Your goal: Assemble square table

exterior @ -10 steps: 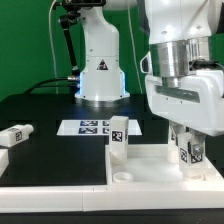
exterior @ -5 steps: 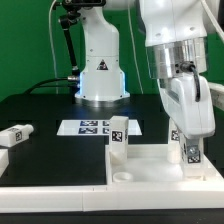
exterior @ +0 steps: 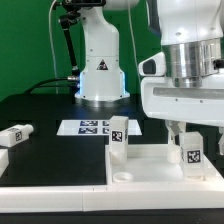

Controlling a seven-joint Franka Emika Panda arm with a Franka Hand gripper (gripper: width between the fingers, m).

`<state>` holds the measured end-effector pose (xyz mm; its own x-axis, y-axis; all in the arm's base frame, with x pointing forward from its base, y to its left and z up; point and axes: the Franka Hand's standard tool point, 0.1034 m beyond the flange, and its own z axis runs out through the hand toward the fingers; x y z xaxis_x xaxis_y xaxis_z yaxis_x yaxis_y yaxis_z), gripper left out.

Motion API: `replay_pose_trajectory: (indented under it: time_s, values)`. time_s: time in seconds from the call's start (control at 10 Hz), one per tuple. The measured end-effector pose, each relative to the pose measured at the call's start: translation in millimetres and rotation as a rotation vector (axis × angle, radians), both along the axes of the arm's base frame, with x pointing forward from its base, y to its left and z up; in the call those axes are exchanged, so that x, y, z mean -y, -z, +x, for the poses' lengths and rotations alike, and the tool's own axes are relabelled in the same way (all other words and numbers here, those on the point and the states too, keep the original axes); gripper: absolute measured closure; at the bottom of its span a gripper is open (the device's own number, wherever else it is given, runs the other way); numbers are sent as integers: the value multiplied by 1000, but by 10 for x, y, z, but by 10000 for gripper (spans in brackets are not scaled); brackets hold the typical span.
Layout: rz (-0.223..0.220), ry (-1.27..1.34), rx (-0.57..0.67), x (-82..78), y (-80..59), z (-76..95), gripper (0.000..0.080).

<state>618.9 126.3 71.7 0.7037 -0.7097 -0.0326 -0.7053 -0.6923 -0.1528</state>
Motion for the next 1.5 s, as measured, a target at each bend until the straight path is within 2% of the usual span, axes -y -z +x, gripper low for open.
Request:
replay_pose_trajectory:
  time_s: [0.3,0.6,0.7,0.8,0.9,1.1,1.2,1.5]
  values:
    - [-81,-538,59,85,13,26,151]
    - [-82,-558,60,87,26,20,180]
    - [-81,-547,58,86,27,19,368]
    - [-73,-463,49,83,28,19,368]
    - [-66,-381,40,82,27,19,512]
    - [-52,-227,23,71,26,19,512]
    - [-32,-57,7,71,23,24,512]
    - [64,426,-49,61,22,33,511]
